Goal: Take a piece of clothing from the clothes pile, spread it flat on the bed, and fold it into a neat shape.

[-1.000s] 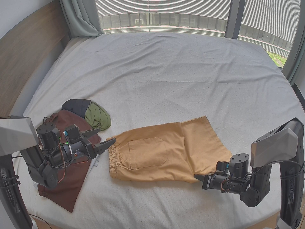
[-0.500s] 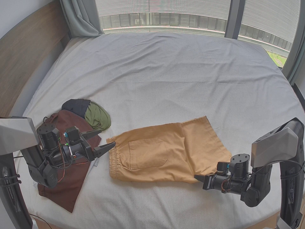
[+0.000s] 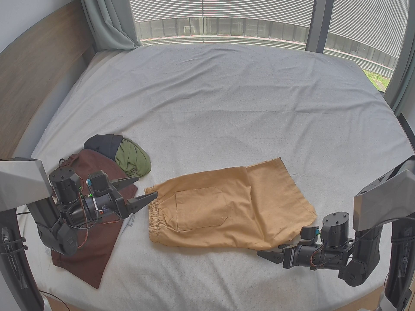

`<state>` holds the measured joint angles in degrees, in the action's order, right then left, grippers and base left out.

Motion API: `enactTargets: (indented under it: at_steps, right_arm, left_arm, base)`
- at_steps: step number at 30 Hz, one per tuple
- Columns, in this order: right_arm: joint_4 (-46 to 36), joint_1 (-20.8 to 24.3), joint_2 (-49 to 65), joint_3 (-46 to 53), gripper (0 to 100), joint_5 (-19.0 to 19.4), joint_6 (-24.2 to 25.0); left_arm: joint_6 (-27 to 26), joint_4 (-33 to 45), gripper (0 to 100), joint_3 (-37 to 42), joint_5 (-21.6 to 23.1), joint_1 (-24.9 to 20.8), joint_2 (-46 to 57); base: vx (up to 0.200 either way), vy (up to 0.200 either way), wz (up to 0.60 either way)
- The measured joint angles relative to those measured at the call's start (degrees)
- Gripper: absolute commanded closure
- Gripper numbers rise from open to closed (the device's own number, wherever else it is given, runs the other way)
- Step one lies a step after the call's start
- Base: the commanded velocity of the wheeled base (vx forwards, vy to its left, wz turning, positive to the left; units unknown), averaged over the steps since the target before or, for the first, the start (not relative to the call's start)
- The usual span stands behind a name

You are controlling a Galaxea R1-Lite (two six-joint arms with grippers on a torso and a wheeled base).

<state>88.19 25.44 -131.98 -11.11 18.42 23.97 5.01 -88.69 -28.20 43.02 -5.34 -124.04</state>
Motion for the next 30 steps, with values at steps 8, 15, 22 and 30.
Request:
enactTargets:
  at_steps: [8,15,22,30]
  right_arm:
    - [0.0,1.8,5.3,3.6,0,1.0,0.0]
    - [0.0,2.4,8.5,4.0,0,1.0,0.0]
    - [0.0,1.8,10.1,2.4,0,1.0,0.0]
    - [0.0,1.5,11.0,0.9,0,1.0,0.2]
  left_arm:
    - [0.0,0.0,0,0.0,0.0,0.0,0.2]
    - [-0.1,0.0,0,0.0,0.0,0.0,0.3]
    - [-0.5,0.0,0,0.3,0.0,-0.1,0.6]
    - [-0.6,0.0,0,0.9,0.0,-0.2,0.6]
  base:
    - [0.000,0.000,0.00]
    - [0.000,0.000,0.00]
    - [0.000,0.000,0.00]
    - [0.000,0.000,0.00]
